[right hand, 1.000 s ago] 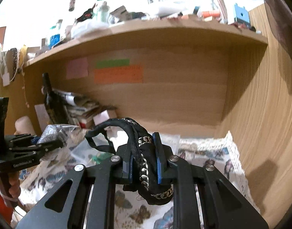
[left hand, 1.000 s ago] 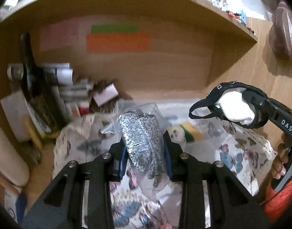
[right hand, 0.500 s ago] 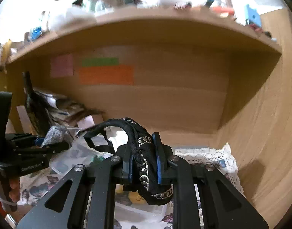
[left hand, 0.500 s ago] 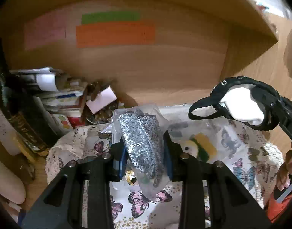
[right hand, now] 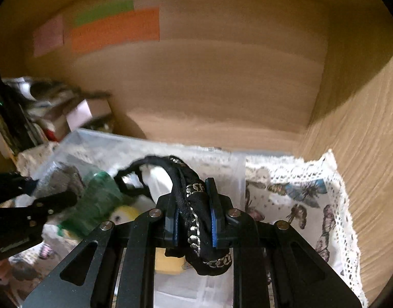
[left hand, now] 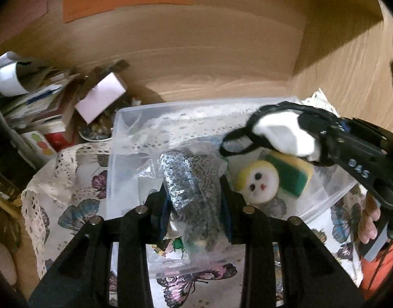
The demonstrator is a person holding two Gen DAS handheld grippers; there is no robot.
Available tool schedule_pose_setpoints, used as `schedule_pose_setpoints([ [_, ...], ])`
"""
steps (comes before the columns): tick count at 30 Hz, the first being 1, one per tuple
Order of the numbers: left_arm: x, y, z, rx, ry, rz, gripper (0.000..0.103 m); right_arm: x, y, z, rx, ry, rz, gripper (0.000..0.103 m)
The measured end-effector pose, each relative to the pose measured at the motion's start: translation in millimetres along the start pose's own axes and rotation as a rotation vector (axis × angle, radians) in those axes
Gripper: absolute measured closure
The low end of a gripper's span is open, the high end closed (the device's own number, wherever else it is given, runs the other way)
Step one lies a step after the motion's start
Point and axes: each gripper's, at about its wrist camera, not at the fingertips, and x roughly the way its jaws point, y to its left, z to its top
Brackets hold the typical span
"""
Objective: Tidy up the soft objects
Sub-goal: 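Carry the eye mask and silver pouch into the clear box and release both, then grasp the white drawstring bag with the right tool while the left tool grasps the braided cord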
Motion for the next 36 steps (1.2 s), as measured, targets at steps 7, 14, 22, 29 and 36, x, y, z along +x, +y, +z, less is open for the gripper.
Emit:
schedule_pose_setpoints([
  [7,9,-9,-5,0.037,0.009,0.009,0.065,19,11,-7,-0.050,0.069,-0.006,0.082],
  [14,-7,-11,-5,0.049,-0.023,0.014,0.036,20,13,-8,-0.056,0.103,0.023,0.057],
  [22,-43,-15,-7,0.068,-0.131,0.071,0.028,-23,11,0,-0.058,-0.004,0.016,0.045],
  [29,-91,-9,-10,0.025,-0.253,0.103,0.009,-69,13,3,-0.061,-0.102,0.051,0.036],
  [36,-129,-3,-32,0.004,-0.317,0.113,0.002,-117,22,-10,-0.071,-0.201,0.090,0.028],
])
